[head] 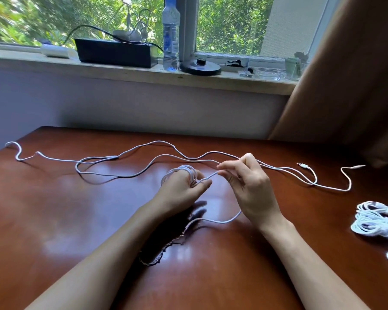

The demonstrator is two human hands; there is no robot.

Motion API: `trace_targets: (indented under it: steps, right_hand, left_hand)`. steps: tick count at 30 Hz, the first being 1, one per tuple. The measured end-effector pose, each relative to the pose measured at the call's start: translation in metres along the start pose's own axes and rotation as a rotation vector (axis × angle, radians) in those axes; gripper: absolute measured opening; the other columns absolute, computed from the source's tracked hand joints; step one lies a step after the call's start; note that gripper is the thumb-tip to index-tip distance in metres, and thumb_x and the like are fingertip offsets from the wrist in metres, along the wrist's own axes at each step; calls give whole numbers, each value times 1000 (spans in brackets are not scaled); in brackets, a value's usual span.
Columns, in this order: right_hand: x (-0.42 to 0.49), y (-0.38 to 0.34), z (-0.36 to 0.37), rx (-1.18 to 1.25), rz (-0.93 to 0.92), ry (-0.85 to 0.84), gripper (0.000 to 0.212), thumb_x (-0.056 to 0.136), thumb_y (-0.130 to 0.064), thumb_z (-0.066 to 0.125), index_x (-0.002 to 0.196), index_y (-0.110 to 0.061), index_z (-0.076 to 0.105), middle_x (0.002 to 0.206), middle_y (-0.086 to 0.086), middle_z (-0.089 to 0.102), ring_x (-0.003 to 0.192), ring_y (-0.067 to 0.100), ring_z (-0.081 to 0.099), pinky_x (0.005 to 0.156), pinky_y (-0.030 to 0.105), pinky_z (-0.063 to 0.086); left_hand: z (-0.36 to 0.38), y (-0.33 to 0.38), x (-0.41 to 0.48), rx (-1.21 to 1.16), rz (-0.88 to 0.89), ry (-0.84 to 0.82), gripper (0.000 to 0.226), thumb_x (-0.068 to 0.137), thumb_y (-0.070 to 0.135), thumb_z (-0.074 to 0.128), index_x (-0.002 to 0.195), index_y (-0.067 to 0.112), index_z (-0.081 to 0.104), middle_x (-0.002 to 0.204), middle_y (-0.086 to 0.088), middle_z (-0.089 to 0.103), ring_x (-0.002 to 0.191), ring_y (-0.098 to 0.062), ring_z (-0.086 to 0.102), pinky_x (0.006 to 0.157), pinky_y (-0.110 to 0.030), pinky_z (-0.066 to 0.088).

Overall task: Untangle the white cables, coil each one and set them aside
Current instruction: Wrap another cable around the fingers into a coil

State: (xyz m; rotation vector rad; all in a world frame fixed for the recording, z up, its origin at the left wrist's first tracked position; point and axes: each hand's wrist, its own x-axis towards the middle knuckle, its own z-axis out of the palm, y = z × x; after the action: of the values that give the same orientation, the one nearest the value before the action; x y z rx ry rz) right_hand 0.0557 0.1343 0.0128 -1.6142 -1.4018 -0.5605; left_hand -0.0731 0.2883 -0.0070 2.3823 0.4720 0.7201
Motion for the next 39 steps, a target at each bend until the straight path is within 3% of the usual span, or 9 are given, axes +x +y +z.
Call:
trace_targets:
  steps: [2,6,8,12,17,22,25,30,39]
  right_hand:
    - [0,0,0,37,27,-14,17,93,-26,72,106,-14,73,92,-3,56,75,1,56,69,32,53]
    - [0,2,-2,18,63,-20,20,90,-31,75,104,-17,72,94,-16,55,78,-16,52,69,15,44]
    - [0,2,-2,-6,80,-34,24,89,-37,75,104,-19,71,94,-20,55,76,-15,52,68,15,41]
    - [0,2,-2,-2,204,-87,41,85,-57,67,111,-25,67,81,-23,58,71,-4,55,66,22,44]
    - [-1,6,-2,100,334,-186,44,85,-60,66,114,-28,61,54,-13,48,49,10,41,54,26,30]
    - [1,6,-2,281,391,-205,19,93,-42,69,106,-30,63,68,12,58,58,20,48,59,36,40]
    - [1,7,-1,365,417,-219,8,98,-33,63,105,-28,63,76,7,61,67,12,51,67,34,43]
    - [0,6,3,385,467,-203,6,102,-19,59,107,-20,61,92,1,66,83,14,60,80,32,49]
    - [0,14,-1,100,499,-88,23,86,-45,76,84,-25,63,69,-11,63,68,7,58,65,27,45]
  left_hand:
    - [-2,-3,1,-1,-10,-13,44,87,62,48,69,26,66,63,5,63,67,-9,62,71,-37,51]
    - [-4,0,-3,40,-38,16,48,94,58,43,71,27,72,65,15,57,76,-2,55,77,-32,43]
    - [-6,4,-5,10,-39,22,52,95,60,38,72,28,73,76,10,58,85,-3,56,83,-27,44]
    - [-10,10,-9,-102,-42,-52,59,95,57,37,66,23,74,75,4,47,76,-3,59,67,-2,38]
    - [-12,10,-8,-88,-42,-58,62,94,58,38,60,19,72,70,3,44,73,-1,57,67,-3,38]
    - [-12,3,-4,-193,-96,-13,64,93,59,38,52,21,69,54,6,41,55,-2,49,60,-19,35]
    - [-11,-2,1,-326,-118,-50,67,92,59,36,51,19,71,41,4,34,41,-8,35,60,-32,28]
    - [-13,7,-1,-583,-117,-153,75,92,45,33,59,-16,61,34,3,29,38,-11,21,44,-23,20]
    - [-18,18,-2,-972,-257,-388,63,84,46,30,54,1,64,43,5,21,41,-11,10,41,-23,10]
